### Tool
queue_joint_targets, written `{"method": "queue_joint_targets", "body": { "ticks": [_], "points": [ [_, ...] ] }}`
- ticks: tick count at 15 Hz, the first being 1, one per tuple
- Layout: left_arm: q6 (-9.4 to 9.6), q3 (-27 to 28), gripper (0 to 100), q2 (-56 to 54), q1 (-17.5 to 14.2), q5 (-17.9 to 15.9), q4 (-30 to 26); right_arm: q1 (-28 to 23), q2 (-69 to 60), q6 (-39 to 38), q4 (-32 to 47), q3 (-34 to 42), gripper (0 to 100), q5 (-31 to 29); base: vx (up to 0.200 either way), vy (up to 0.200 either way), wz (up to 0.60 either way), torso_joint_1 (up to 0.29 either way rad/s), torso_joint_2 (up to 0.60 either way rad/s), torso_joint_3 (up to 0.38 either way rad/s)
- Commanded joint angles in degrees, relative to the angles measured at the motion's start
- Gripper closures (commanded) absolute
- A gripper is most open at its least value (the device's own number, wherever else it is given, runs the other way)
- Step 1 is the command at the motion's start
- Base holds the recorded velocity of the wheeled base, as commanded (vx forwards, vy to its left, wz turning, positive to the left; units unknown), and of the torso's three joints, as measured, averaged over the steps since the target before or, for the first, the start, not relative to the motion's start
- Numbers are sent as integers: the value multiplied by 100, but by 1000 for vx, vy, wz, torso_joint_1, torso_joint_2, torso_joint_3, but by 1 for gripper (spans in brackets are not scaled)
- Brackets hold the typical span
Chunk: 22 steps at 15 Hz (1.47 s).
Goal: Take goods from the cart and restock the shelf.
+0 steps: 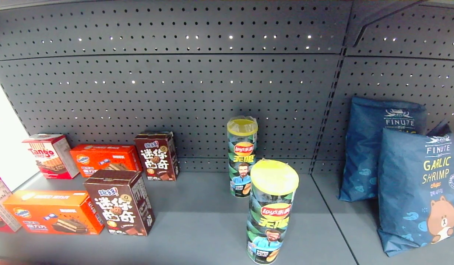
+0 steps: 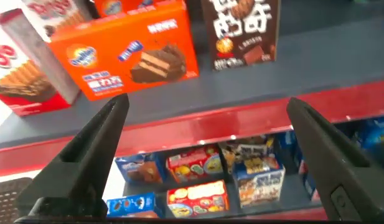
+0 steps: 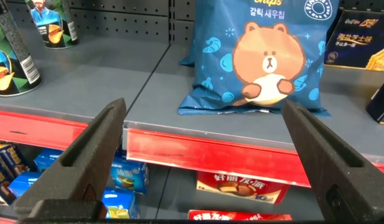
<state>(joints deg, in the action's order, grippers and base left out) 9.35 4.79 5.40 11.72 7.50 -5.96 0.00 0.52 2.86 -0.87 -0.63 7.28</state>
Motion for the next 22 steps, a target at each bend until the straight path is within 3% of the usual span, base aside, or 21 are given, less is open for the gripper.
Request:
{"method": "queue_joint_targets", "body": {
  "ticks": [1,2,4,5,7,8,9,10,12,14,22],
  "points": [
    [-3,-75,0,66,120,6,7,0,9,4,-1,2,0,2,0,0,0,0,0,0],
    [-82,-84,0,102,120,15,7,0,9,-5,-1,2,0,2,0,0,0,0,0,0],
    [-636,-136,0,444,-73,112,60,0,9,4,-1,2,0,2,0,0,0,0,0,0],
    [-742,-242,0,541,-214,129,280,0,9,4,-1,2,0,2,0,0,0,0,0,0],
    [-733,-479,0,673,-266,156,895,0,9,4,-1,-7,0,2,0,0,0,0,0,0],
    [-742,-479,0,673,-477,6,939,0,9,4,-1,2,0,2,0,0,0,0,0,0],
    [-707,-479,0,356,-1207,-969,570,0,9,4,-1,2,0,2,0,0,0,0,0,0],
    [-469,-479,0,-188,-1576,-1365,587,0,9,4,-1,-7,0,2,0,0,0,0,0,0],
    [-434,-479,0,-48,-1523,-1268,596,0,9,4,-1,2,0,2,0,0,0,0,0,0],
    [-601,-479,0,-39,-1523,-1251,587,0,9,-5,-1,-7,0,2,0,0,0,0,0,0],
    [-566,-479,0,-39,-1514,-1259,587,0,9,74,16,-16,0,11,0,0,0,0,0,0]
  ]
}}
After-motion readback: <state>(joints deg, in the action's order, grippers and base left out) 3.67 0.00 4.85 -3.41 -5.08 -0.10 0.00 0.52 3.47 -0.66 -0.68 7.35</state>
